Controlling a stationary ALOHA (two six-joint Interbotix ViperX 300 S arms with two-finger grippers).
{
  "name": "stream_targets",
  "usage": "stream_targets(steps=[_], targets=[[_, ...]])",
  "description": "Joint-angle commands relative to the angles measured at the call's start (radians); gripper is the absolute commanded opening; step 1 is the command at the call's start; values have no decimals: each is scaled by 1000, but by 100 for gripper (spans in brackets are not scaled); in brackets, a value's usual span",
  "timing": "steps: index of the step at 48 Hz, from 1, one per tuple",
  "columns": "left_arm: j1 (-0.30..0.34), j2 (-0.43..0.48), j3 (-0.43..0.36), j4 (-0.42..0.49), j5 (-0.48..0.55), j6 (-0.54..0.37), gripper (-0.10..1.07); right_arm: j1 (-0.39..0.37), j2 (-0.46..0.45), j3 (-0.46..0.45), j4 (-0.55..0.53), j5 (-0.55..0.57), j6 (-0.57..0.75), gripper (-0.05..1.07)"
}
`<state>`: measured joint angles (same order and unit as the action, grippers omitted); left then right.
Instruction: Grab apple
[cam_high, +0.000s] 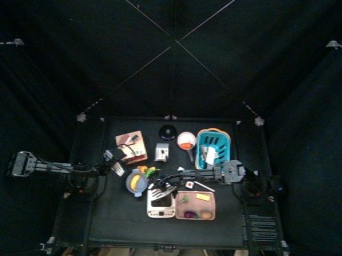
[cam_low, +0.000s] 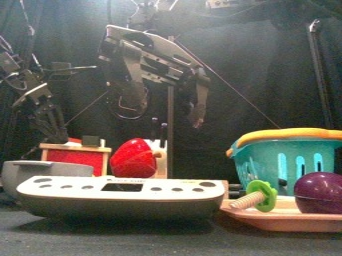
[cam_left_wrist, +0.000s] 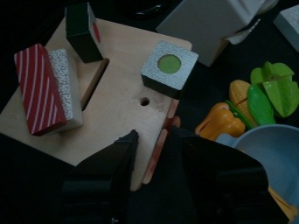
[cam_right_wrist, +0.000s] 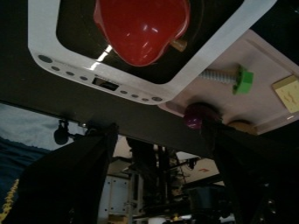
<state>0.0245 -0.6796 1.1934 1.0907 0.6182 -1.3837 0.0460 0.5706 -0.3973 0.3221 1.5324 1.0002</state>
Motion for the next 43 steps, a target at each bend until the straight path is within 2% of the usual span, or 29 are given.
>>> stream_targets(steps=[1,4,7,13,16,20,25,28,31,35,40,43], targets=[[0,2,-11,3,-3,2,77,11,-100,-3,-66,2,0,104],[-2,0,-14,5,-3,3,77,57,-166,29,-183,-17,12,104],[-17,2,-17,5,-14,3,77,91,-199,72,-238,-58,20,104],[-103,0,-25,5,-54,3,77,163,-247,253,-253,-281,89,104],[-117,2,-25,3,-54,3,77,195,-288,324,-264,-370,109,104],[-129,0,-20,3,-58,3,77,215,-327,390,-301,-442,143,104],[-186,0,-15,14,-97,11,77,236,-391,491,-379,-549,167,104],[-212,0,-18,26,-133,34,77,236,-440,566,-407,-650,179,104],[-229,0,-5,-14,-170,40,77,232,-492,663,-443,-776,225,104],[-233,0,-8,-61,-213,44,77,236,-557,790,-541,-942,253,104],[-233,0,-26,-48,-282,46,77,230,-606,859,-641,-1046,245,104],[-233,0,-41,-28,-318,44,77,230,-624,884,-811,-1086,249,104]])
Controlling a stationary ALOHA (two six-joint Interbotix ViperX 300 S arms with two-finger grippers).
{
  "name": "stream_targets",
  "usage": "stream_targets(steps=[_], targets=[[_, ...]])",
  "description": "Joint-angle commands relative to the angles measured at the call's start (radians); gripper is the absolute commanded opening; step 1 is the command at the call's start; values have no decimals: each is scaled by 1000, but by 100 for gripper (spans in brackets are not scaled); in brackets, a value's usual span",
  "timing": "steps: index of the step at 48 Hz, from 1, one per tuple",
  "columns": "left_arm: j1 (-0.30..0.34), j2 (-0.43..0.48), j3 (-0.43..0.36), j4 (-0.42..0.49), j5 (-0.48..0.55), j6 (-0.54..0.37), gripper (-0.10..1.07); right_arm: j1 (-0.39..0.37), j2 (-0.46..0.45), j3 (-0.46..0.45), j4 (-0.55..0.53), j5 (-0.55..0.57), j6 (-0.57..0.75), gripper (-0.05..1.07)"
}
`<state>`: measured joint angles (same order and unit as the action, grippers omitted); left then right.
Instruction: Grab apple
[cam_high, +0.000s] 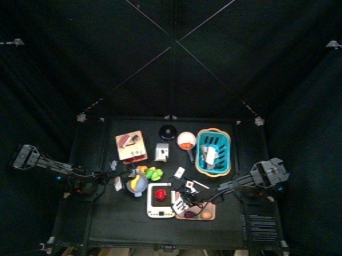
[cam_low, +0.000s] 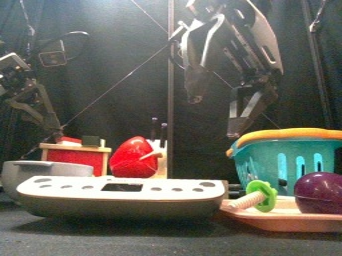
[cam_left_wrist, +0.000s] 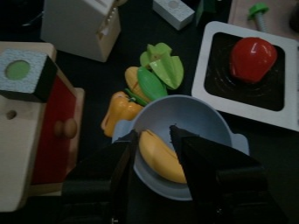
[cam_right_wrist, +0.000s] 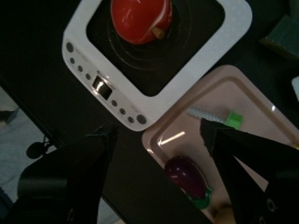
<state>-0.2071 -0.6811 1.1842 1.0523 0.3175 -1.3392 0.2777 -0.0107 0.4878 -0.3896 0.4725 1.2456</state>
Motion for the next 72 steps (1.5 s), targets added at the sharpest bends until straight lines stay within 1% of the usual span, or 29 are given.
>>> stream_targets(steps=[1,2,3,6,8,17,19,22,24,28,30,33,36,39,42,44,47,50,54,56,58,60,63,72], targets=[[-2,2,-35,15,-28,0,77,-2,-46,2,-152,-35,6,104],[-2,3,-37,18,-32,0,77,0,-48,0,-221,-38,6,104],[-2,2,-38,18,-37,0,77,0,-48,-3,-256,-40,6,104],[-2,2,-37,15,-38,-2,77,-3,-78,-6,-414,-38,6,104],[0,2,-37,15,-37,-3,77,-8,-106,5,-479,-37,8,104],[28,3,-38,14,-37,-5,77,-28,-270,98,-709,-37,8,104],[29,5,-40,14,-38,-6,77,-28,-318,138,-769,-37,8,104],[29,8,-52,14,-41,-6,77,-38,-371,181,-819,-37,9,104],[29,18,-60,15,-46,-6,78,-44,-393,201,-830,-34,8,104],[29,46,-74,18,-114,-3,78,-71,-419,233,-844,-8,5,104],[29,69,-89,18,-153,-3,78,-77,-425,252,-868,12,8,104],[26,101,-121,15,-176,-3,79,-81,-405,262,-853,72,6,104],[21,130,-150,17,-184,0,79,-57,-387,265,-862,135,6,104],[21,156,-172,18,-189,0,81,-37,-374,261,-885,241,3,104],[20,193,-193,18,-190,0,87,-3,-360,268,-887,328,-3,104],[20,239,-213,20,-199,2,94,29,-350,276,-885,364,6,104],[20,302,-241,35,-215,2,99,67,-345,259,-864,364,12,104],[14,376,-281,87,-225,2,100,114,-342,252,-881,341,29,104],[5,488,-333,141,-204,2,100,135,-339,278,-985,334,156,104],[5,540,-360,150,-196,2,100,149,-336,295,-1031,334,262,104],[-3,583,-387,152,-195,3,100,152,-336,304,-1074,342,302,104],[-6,612,-414,153,-195,2,100,160,-336,311,-1100,337,307,104],[-8,655,-442,153,-184,2,100,169,-334,319,-1106,345,302,104],[-21,719,-479,153,-172,2,100,164,-334,341,-1100,350,304,104]])
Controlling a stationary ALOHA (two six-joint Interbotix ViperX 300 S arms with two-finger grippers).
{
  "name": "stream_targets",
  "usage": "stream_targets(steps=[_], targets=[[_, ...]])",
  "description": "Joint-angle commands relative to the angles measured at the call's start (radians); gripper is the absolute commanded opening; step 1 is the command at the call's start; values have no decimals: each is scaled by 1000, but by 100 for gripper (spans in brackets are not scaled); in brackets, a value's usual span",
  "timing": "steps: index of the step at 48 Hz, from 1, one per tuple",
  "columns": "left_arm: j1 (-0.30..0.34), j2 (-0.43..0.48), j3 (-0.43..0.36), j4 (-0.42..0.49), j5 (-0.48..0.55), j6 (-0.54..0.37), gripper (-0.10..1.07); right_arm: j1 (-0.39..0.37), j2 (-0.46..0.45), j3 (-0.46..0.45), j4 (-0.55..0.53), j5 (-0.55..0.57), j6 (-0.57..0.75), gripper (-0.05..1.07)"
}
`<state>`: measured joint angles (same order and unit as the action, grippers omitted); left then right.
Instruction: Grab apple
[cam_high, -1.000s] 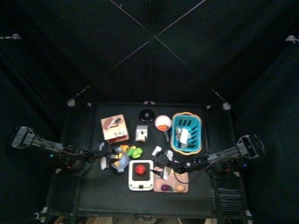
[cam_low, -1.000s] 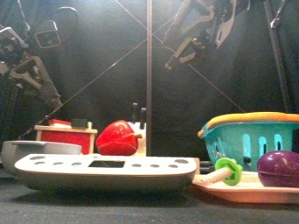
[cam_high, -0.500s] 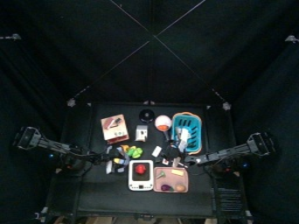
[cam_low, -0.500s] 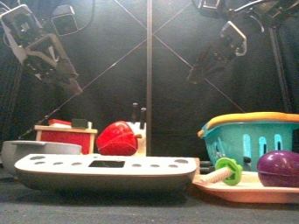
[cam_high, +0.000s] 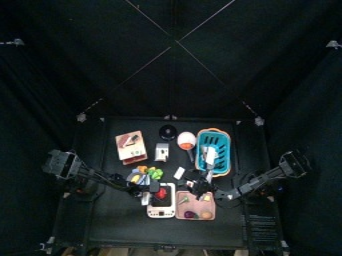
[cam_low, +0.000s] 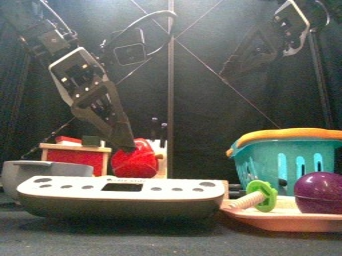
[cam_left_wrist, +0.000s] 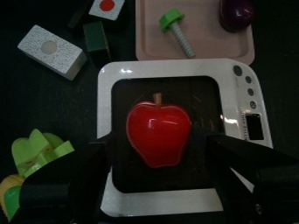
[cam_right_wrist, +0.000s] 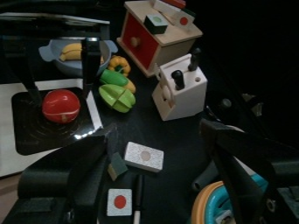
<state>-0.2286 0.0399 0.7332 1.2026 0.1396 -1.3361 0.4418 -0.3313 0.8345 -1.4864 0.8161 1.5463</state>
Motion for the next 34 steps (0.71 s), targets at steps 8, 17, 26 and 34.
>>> stream_targets(steps=[8,17,26,34], targets=[[0,23,-37,6,80,-2,98,-2,-14,6,5,6,3,104],[0,23,-48,8,91,-2,81,-3,-14,12,5,6,6,104],[-9,0,-60,6,91,-2,80,-5,-14,14,38,6,0,104],[-9,0,-66,6,101,-2,80,0,-14,8,38,6,0,104]])
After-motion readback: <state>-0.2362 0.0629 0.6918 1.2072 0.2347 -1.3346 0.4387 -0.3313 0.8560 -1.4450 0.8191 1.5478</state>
